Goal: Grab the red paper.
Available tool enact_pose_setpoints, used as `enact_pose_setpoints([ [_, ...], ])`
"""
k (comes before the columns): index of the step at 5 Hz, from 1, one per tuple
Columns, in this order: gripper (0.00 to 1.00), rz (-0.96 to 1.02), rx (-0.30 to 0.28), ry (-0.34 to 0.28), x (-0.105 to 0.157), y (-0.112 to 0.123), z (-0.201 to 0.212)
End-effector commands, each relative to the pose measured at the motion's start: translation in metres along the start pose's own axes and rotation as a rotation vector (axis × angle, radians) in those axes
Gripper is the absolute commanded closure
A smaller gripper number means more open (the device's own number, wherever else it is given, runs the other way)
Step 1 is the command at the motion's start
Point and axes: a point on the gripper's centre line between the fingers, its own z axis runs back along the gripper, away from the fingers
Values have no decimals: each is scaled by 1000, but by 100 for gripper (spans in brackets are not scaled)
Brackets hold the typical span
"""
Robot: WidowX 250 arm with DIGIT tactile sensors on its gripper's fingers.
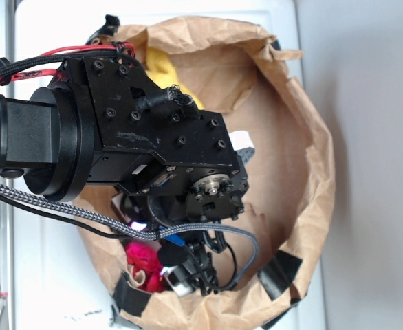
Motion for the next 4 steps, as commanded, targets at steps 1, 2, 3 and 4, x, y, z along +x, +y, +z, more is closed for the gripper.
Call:
enact_pose_setpoints([
  [1,0,-1,-19,-15,-10,-5,-28],
  [2,60,-5,22,2,-18,-3,-46],
  [3,100,-1,37,-3,-22,0,-49],
  [4,100,14,31,1,-15,2,-43],
])
